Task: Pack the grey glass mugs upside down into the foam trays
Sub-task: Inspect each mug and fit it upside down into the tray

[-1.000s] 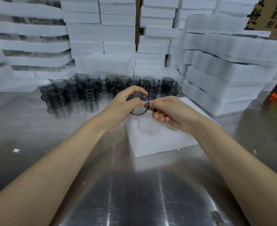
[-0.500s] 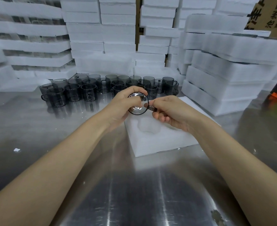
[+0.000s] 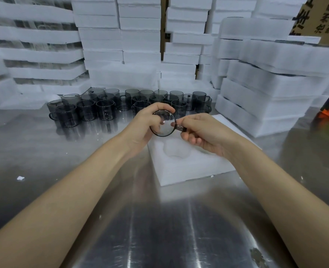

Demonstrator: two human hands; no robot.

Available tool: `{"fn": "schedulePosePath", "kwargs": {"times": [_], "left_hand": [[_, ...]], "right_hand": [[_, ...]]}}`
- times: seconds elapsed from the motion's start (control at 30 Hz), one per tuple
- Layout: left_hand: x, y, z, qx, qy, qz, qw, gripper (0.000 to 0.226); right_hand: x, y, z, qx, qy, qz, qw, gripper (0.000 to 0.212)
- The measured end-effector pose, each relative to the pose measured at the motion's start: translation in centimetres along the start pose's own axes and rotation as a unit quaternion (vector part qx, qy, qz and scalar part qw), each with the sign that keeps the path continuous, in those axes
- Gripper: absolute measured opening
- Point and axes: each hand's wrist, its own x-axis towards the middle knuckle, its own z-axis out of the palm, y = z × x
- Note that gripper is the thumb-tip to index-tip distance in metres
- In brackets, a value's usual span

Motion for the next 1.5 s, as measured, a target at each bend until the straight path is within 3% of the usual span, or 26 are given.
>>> {"fn": "schedulePosePath", "kwargs": {"times": [0.1, 0.27, 0.37, 0.6, 0.73, 0.9, 1.0, 1.1, 1.17, 1.27, 1.37, 1.5], "left_hand": [[0.0, 0.1, -0.4, -0.103, -0.016, -0.013, 0.994, 0.045], [0.8, -0.5, -1.0, -0.258, 0.075, -0.018, 0.963, 0.025], [1.0, -1.1, -1.0, -0.255, 0.109, -0.001, 0.961, 0.011], [1.1, -1.4, -1.2, -0.292, 0.129, -0.003, 0.948, 0.011], [1.0, -1.6, -1.4, -0.274, 0.146, -0.004, 0.95, 0.025], [1.0, -1.1, -1.1, -0.179, 0.106, 0.018, 0.978, 0.027], [0.6, -1.0, -0.2, -0.036, 0.084, 0.052, 0.994, 0.055], [0.2, -1.5, 0.0, 0.084, 0.077, 0.13, 0.985, 0.057], [0.1, -1.4, -0.4, 0.101, 0.125, 0.177, 0.971, 0.064], [0.7, -1.4, -2.3, 0.218, 0.303, 0.19, 0.908, 0.07], [0.7, -2.3, -6.1, 0.365, 0.428, 0.078, 0.823, 0.07], [0.3, -3.2, -10.7, 0.38, 0.515, -0.04, 0.767, 0.067]], "right_hand": [[0.2, 0.1, -0.2, 0.03, -0.003, -0.001, 1.0, 0.015], [0.4, 0.1, -0.5, 0.087, -0.016, -0.002, 0.996, 0.026], [0.4, 0.1, -0.5, 0.098, -0.024, 0.0, 0.995, 0.03], [0.3, -0.2, -0.6, 0.116, -0.036, 0.001, 0.993, 0.028], [0.5, -0.1, -0.6, 0.122, -0.032, -0.01, 0.992, 0.025], [0.3, 0.4, -0.3, 0.067, 0.028, -0.109, 0.991, 0.027], [0.0, 0.4, 0.0, 0.046, 0.038, -0.196, 0.979, 0.027], [-0.5, 0.4, 0.3, -0.028, 0.036, -0.274, 0.961, 0.031], [-0.6, 0.4, 0.4, -0.067, 0.038, -0.296, 0.952, 0.039], [-0.8, 0.4, 0.4, -0.091, 0.04, -0.29, 0.952, 0.047], [-0.8, 0.4, 0.4, -0.088, 0.041, -0.28, 0.955, 0.044], [-0.9, 0.4, 0.5, -0.09, 0.044, -0.269, 0.958, 0.038]]}}
